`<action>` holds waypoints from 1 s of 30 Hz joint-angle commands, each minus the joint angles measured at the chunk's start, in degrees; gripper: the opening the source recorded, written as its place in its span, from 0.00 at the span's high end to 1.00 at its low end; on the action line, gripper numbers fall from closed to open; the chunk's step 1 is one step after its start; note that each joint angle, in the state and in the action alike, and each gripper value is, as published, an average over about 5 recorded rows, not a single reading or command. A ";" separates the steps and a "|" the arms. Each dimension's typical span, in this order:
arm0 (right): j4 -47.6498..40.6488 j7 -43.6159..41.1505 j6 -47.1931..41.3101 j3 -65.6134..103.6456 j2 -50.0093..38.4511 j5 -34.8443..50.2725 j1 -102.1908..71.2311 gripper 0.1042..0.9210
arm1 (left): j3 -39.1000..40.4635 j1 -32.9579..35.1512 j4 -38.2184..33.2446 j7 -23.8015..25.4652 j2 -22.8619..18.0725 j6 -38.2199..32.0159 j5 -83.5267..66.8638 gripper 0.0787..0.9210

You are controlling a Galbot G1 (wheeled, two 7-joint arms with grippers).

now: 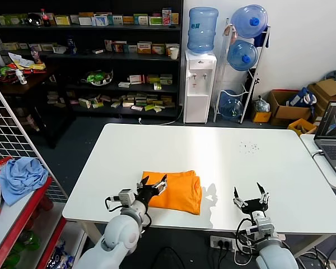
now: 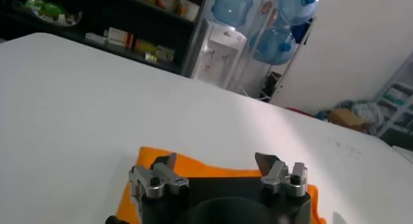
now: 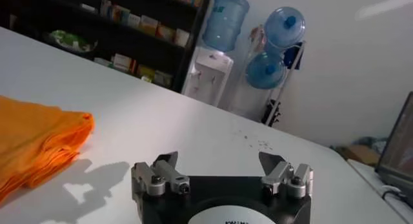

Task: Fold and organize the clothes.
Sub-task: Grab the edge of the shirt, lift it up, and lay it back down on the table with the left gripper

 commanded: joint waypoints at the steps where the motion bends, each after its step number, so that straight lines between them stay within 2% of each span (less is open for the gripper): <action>1: 0.01 -0.17 -0.10 -0.17 -0.41 0.26 -0.02 0.12 | -6.63 3.53 -0.20 5.09 7.07 9.34 -1.66 0.12; 12: -0.51 -0.60 0.28 0.54 -0.68 0.92 -0.75 0.12 | -5.84 -2.90 8.65 11.64 6.70 11.18 -1.89 0.12; 23: -1.05 -0.61 0.18 0.68 -0.60 1.25 -0.07 0.12 | -4.44 -7.36 11.91 13.38 5.90 11.66 -3.32 0.12; 26: -1.02 -0.58 0.05 0.57 -0.57 1.31 0.21 0.12 | -4.32 -7.23 11.76 13.82 5.83 12.18 -3.34 0.15; 30: -0.89 -0.55 -0.12 0.45 -0.64 1.45 0.47 0.12 | -4.29 -6.81 11.37 14.49 5.76 12.95 -3.40 0.27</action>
